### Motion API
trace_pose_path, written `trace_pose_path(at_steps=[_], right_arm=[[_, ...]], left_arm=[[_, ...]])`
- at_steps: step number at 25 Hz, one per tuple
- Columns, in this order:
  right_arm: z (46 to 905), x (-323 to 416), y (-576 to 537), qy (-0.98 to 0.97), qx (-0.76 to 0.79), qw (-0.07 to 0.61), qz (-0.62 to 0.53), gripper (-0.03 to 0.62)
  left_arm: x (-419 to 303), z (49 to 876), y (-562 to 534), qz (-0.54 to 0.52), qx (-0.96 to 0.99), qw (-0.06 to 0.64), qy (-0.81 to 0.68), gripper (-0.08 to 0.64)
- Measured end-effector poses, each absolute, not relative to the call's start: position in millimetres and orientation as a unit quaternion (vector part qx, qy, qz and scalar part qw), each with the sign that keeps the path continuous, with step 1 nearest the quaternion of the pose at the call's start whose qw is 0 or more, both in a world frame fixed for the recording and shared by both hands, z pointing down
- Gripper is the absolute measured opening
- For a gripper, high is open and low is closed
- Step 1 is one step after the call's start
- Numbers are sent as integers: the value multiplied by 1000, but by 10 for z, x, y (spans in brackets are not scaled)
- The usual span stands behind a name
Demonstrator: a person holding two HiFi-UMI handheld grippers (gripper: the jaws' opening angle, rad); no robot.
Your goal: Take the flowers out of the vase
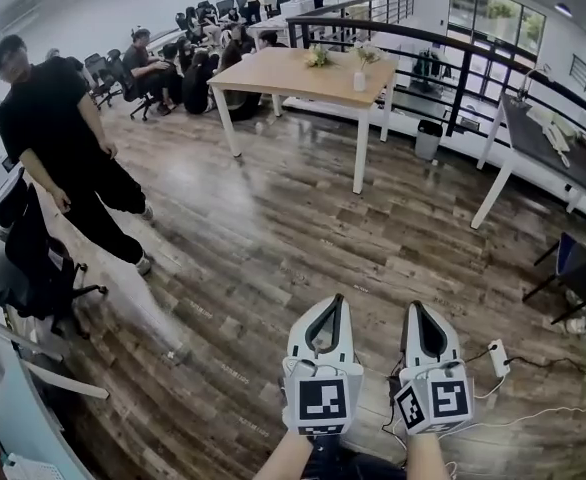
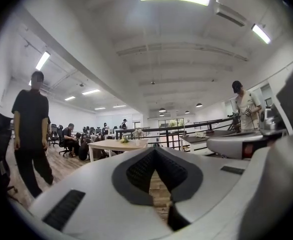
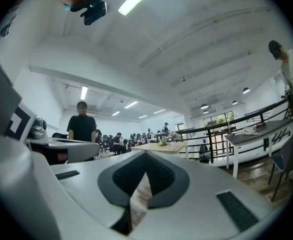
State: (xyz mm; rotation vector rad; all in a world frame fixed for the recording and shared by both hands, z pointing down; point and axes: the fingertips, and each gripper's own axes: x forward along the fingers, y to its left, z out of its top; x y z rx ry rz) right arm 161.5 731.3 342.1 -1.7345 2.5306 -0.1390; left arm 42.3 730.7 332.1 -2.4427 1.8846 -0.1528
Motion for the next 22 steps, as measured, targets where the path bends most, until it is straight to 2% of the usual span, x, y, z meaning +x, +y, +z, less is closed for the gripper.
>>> trace_pose_path(at_steps=[10,22], right_arm=[[3455,1204,6620,818,-573,33,-44,-3],[3596,1157,5835,822,-566,21,-56,-3]], left_arm=[[33,3378,6585,-45,-796,17,604,34],[-65,3560,5834,-49,-786,-8,616,33]])
